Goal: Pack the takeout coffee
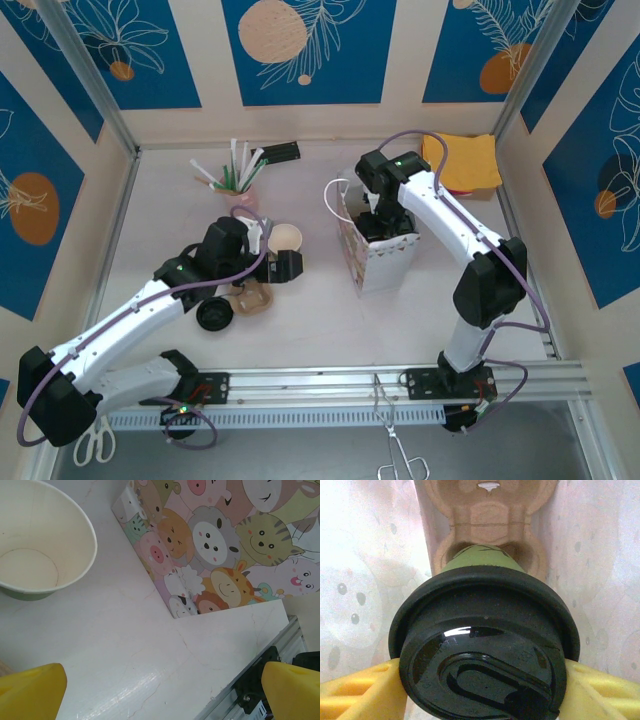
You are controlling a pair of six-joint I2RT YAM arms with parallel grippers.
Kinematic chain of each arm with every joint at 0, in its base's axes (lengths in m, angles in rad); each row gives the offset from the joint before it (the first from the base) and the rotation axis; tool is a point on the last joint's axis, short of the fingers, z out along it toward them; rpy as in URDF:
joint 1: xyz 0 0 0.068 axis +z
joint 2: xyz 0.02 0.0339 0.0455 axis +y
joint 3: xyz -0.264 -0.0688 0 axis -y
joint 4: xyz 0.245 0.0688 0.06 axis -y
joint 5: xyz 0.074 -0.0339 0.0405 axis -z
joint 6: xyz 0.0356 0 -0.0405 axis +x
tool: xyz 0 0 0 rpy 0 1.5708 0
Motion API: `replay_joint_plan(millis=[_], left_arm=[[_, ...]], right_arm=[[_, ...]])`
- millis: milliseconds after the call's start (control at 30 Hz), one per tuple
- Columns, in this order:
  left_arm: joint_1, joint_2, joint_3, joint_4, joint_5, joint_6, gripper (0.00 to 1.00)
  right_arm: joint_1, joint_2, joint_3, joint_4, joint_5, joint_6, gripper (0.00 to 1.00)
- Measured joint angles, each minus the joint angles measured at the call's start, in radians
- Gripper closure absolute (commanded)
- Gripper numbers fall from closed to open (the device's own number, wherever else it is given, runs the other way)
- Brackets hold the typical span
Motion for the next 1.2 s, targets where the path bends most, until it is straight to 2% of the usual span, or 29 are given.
replay_joint_plan(millis=[1200], left_arm=[[0.000,0.000,0.000,0.000,0.000,-0.001,0.00]], right_arm=[[-0.001,-0.009,-0.040,0.021,0.000,0.000,0.31]])
